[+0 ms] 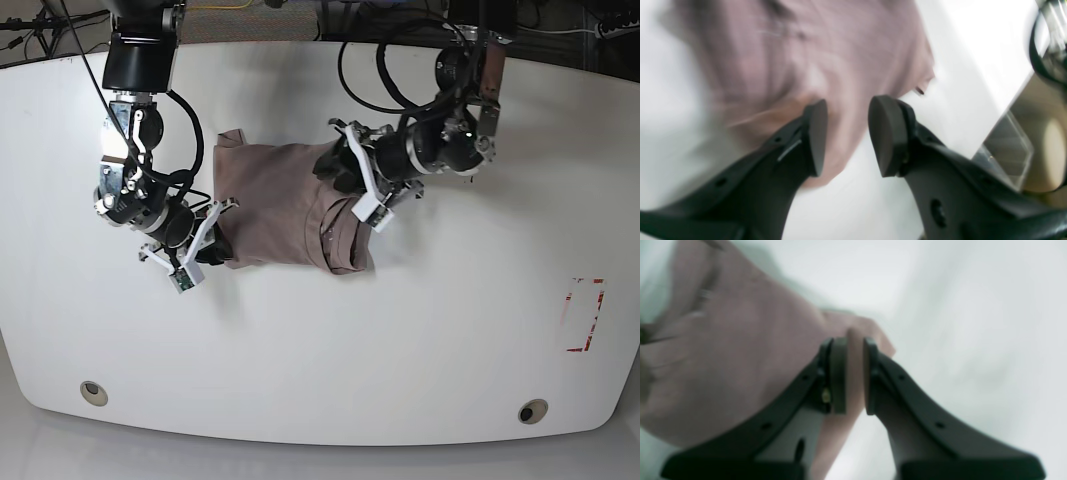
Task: Fold the T-shirt properly
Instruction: 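Lower both grippers onto the bundle's sides and pinch the shirt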
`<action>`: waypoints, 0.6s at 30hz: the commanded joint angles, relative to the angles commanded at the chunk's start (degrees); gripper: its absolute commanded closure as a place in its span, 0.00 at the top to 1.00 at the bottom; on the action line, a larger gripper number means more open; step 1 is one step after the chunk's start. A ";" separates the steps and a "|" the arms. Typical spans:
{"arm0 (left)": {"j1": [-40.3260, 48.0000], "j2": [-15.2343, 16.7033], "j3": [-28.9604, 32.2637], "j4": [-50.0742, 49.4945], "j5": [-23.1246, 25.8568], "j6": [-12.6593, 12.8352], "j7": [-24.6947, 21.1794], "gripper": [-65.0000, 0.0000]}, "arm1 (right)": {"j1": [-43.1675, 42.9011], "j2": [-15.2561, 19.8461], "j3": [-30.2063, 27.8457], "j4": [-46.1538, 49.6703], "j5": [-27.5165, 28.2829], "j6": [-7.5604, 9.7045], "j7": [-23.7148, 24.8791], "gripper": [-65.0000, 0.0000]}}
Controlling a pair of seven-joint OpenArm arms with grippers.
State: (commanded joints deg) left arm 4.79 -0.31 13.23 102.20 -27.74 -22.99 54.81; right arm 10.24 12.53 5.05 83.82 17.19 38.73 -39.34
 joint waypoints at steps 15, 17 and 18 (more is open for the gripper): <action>-3.69 -6.86 1.67 -7.30 0.79 0.18 -1.23 0.35 | -5.10 2.20 2.55 -10.20 -4.04 1.27 11.96 0.12; -5.10 -7.56 1.76 -9.41 1.32 0.18 -1.23 0.35 | -7.03 2.11 4.31 -8.97 -4.04 1.27 11.78 0.12; -6.15 -7.65 1.76 -11.08 1.85 0.18 -1.23 0.35 | -8.18 2.02 5.19 -8.18 -4.04 1.27 11.78 0.12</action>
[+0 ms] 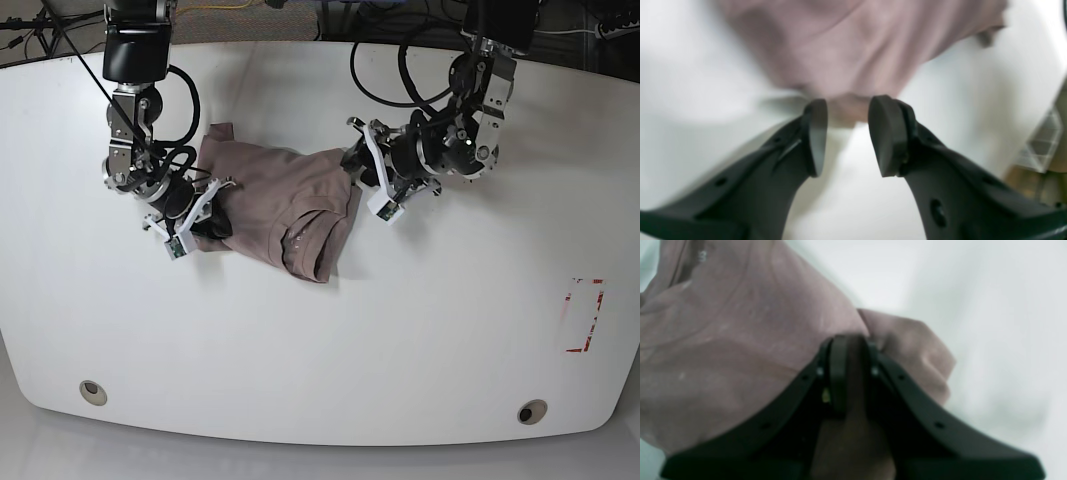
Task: Fold the T-shirt properly
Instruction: 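Lower both grippers onto the bundle's sides and pinch the shirt, then press and tuck the bundle's edges inward with both grippers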
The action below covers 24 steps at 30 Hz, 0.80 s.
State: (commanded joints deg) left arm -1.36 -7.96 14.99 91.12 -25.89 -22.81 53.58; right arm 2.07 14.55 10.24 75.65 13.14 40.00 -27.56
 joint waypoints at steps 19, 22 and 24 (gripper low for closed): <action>-8.79 -1.93 -0.53 5.19 -5.80 -4.13 5.63 0.35 | -8.88 -7.74 1.05 18.20 -0.62 0.00 -7.21 0.12; -6.86 -1.41 -0.53 9.05 -7.47 -4.13 6.68 0.35 | -6.86 -8.09 0.97 17.93 -0.70 0.00 -8.88 0.12; -5.01 -0.09 -0.53 11.43 -8.53 -4.22 6.86 0.35 | -4.92 -8.09 0.97 17.76 -0.70 0.00 -10.11 0.12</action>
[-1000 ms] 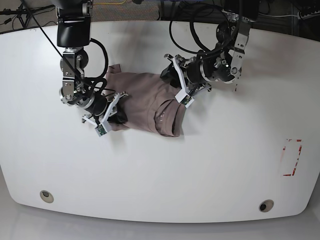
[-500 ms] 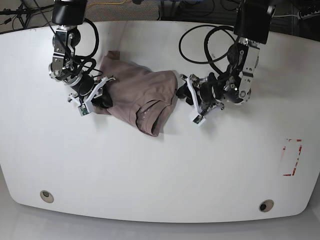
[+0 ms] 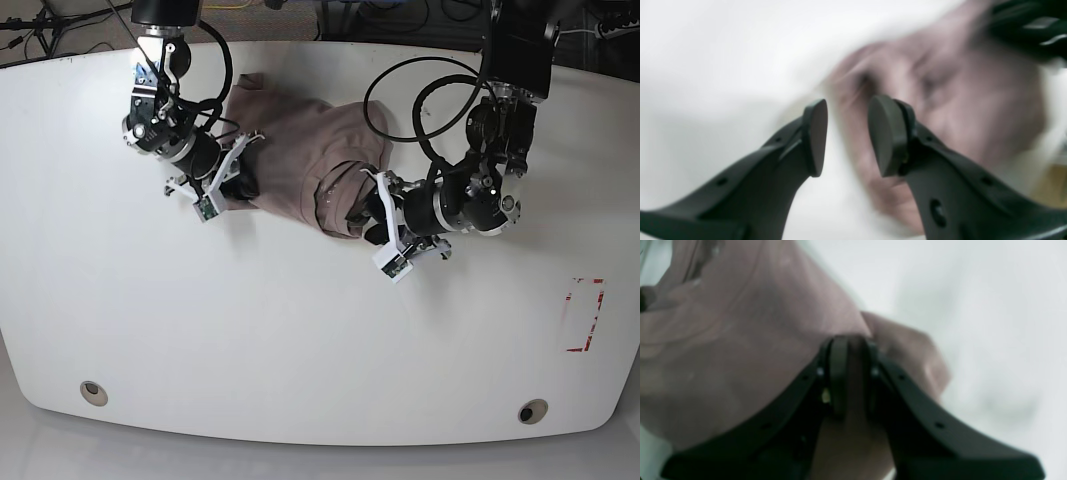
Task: Fold the T-shirt properly
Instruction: 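Press and tuck the bundle's edges inward with both grippers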
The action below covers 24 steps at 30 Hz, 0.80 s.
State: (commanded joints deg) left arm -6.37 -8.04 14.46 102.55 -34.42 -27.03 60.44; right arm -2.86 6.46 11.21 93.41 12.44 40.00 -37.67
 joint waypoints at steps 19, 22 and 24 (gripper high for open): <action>12.75 3.16 0.35 1.85 -3.52 -0.26 -0.26 0.35 | 3.60 1.23 0.26 2.55 0.09 -2.68 -5.98 0.13; 13.36 3.52 0.09 1.85 -3.25 -0.26 -0.26 0.35 | 2.29 2.02 0.09 2.99 0.09 -2.59 -6.42 0.13; 13.36 3.52 0.00 1.85 -3.25 -0.26 -0.26 0.35 | 1.67 2.11 0.18 3.16 0.18 -2.59 -6.15 0.13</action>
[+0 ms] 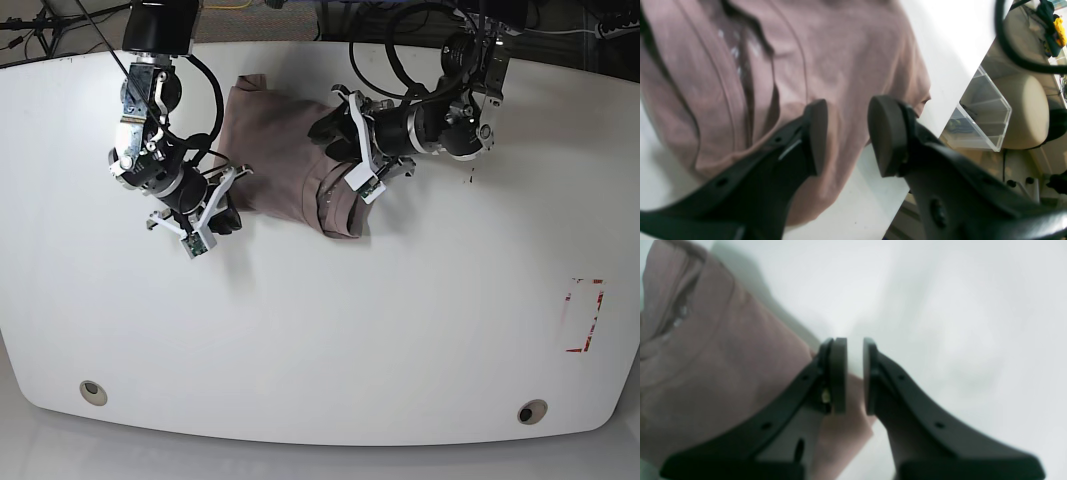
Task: Fold the T-shirt properly
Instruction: 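Press and tuck the bundle's edges inward with both grippers, then release the right gripper and move the left gripper over the bundle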
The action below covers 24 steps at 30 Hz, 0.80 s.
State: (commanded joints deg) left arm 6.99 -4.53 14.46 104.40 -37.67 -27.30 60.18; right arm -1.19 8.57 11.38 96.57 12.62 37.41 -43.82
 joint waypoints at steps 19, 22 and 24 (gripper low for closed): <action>-13.89 -3.52 0.79 -26.73 0.09 0.00 -0.09 0.36 | -5.71 1.67 -0.26 -10.11 -0.09 0.09 11.08 0.12; -17.14 -3.96 2.46 -28.66 0.09 0.00 -0.09 0.36 | -7.38 1.67 -0.26 -10.11 0.00 0.09 11.69 0.12; -20.48 -4.13 4.84 -29.89 0.09 0.00 -0.09 0.36 | -8.79 1.58 -0.26 -10.02 0.35 0.09 11.78 0.12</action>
State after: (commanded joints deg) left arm -13.49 -8.66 19.30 74.51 -37.58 -27.30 60.09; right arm -9.98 10.15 11.12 86.55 12.97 37.49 -32.04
